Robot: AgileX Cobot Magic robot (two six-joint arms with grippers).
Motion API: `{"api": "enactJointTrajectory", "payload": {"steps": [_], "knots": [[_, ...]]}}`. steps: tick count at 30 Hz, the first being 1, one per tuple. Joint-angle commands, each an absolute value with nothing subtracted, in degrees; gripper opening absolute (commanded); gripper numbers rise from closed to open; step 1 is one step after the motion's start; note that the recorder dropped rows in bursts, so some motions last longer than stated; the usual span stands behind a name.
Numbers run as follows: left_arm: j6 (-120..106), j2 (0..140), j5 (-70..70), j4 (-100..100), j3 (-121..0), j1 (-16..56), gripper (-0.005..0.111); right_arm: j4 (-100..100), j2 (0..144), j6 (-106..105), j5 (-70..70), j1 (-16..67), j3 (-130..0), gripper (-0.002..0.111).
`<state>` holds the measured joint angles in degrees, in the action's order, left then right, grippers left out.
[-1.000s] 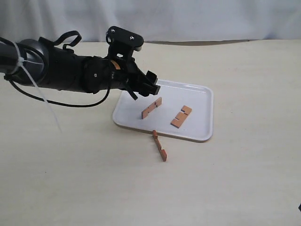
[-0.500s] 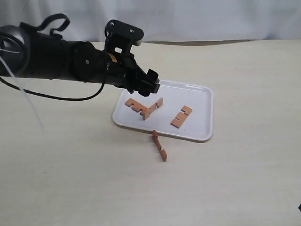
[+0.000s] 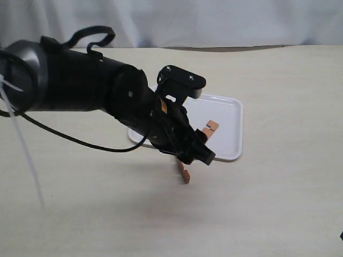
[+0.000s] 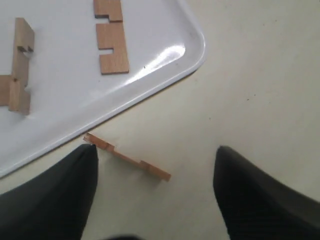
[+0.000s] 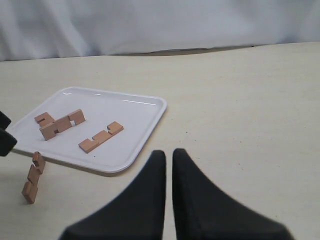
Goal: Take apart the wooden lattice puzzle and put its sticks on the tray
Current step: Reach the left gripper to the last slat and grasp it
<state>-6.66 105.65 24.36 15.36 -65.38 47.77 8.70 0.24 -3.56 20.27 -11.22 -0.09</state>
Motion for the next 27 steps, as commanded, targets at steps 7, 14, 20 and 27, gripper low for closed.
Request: {"api": "enactJointTrajectory", "payload": {"steps": [7, 14, 20, 27], "knots": [[11.06, 109.32, 24.36, 1.62, -65.55, 49.33, 0.062, 8.79, 0.0, -3.71, 19.65, -11.48, 0.0, 0.005], [15.49, 114.67, 30.14, 0.0, -71.31, 50.0, 0.062, 8.79, 0.0, -3.71, 19.65, -11.48, 0.0, 0.005], [20.98, 117.18, 34.85, -5.7, -74.52, 50.72, 0.062, 8.79, 0.0, -3.71, 19.65, -11.48, 0.0, 0.005], [24.37, 118.63, 32.85, -9.8, -74.52, 50.72, 0.062, 8.79, 0.0, -3.71, 19.65, -11.48, 0.0, 0.005]]}}
